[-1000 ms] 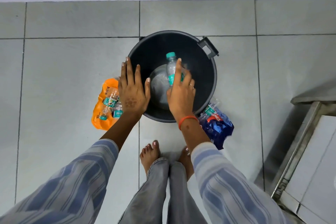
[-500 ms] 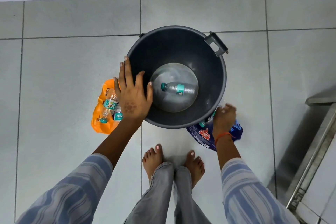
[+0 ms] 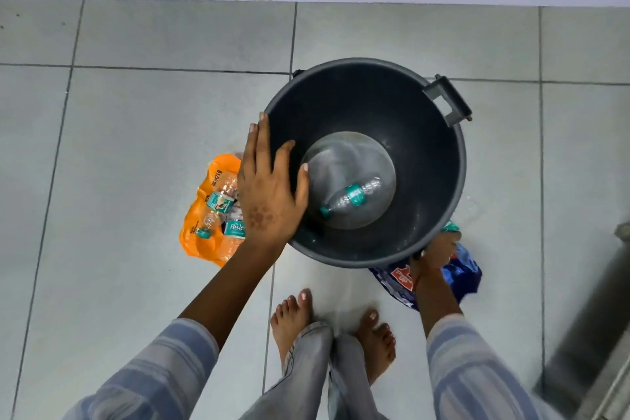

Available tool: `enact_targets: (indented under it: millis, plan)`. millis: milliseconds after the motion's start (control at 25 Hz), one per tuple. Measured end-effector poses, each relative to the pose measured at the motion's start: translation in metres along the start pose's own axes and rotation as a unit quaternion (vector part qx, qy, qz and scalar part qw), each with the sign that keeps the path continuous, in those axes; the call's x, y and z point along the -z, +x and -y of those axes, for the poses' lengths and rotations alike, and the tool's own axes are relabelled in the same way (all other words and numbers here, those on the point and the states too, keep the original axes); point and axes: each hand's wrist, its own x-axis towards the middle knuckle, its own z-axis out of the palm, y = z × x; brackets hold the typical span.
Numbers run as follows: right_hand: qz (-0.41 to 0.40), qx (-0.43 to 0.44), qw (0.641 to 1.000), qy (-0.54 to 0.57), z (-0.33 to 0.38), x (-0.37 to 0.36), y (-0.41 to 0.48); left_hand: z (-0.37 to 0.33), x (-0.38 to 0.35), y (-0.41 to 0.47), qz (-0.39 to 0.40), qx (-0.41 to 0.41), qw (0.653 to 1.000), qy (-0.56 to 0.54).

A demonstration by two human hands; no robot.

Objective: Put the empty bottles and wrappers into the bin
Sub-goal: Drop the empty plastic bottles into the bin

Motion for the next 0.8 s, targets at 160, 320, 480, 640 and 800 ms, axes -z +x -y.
enact_targets:
  millis: [160,320,480,640,800]
  plan:
    - [-0.205,0.219,0.954,0.014,0.042,0.033,-0.032,-0.007,0.007,0.002,0.028,0.018,0.999,0.003]
    - [-0.152,0.416,0.895,0.050,0.078,0.041,-0.088,-0.011,0.011,0.002,0.058,0.027,0.997,0.036]
    - [0.045,0.348,0.905,-0.240,0.089,-0.020,-0.094,-0.011,0.015,-0.003,0.058,0.006,0.997,0.048]
    - [0.026,0.355,0.895,-0.267,0.093,-0.026,-0.081,-0.013,0.012,-0.009,0.046,0.009,0.997,0.056]
    - [-0.139,0.516,0.845,0.029,0.084,0.024,-0.071,-0.012,0.011,-0.007,0.038,0.005,0.998,0.048]
